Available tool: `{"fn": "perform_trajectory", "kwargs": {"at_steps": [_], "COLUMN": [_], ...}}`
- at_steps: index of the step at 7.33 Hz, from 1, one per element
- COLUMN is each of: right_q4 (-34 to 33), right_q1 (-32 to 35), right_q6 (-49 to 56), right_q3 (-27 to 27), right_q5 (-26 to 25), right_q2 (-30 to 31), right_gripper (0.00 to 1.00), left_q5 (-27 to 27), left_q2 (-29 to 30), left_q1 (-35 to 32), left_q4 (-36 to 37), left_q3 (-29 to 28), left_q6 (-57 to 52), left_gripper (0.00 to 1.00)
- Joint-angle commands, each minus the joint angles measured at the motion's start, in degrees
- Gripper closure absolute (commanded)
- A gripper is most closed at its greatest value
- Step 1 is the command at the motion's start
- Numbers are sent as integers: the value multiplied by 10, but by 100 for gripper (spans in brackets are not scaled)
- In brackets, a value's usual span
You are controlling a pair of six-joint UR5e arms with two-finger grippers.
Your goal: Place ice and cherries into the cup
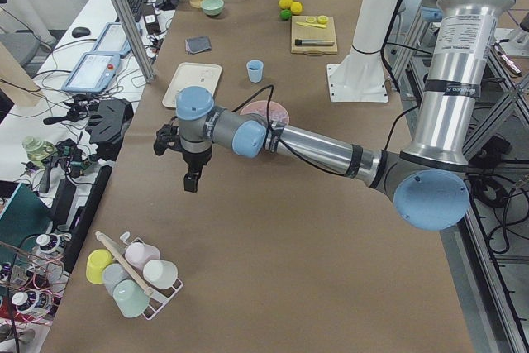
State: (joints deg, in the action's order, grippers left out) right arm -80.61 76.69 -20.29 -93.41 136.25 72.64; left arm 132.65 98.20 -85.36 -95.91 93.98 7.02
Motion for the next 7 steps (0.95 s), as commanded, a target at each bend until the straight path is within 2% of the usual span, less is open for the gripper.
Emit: {"fn": "perform_trajectory", "kwargs": {"at_steps": [1, 2, 3, 4, 7], "right_q4": [4, 1, 3, 4, 1], "right_q1": [59, 84, 104, 116, 126], "right_q6": [152, 209, 245, 247, 251], "right_q3": [43, 46, 66, 63, 72], "right_q5": [37, 52, 78, 90, 85], "right_q2": [45, 69, 73, 77, 70], "right_gripper": [1, 1, 1, 1, 1], "left_q5": [11, 34, 39, 39, 40], "left_q2": [-4, -5, -46, -58, -39], "left_q1": [-83, -103, -116, -118, -125], "left_q4": [5, 5, -3, -16, 4], "left_q3": [-76, -92, -93, -92, -87], "left_q6": [-121, -157, -175, -197, -191], "left_gripper": [3, 3, 2, 2, 2]}}
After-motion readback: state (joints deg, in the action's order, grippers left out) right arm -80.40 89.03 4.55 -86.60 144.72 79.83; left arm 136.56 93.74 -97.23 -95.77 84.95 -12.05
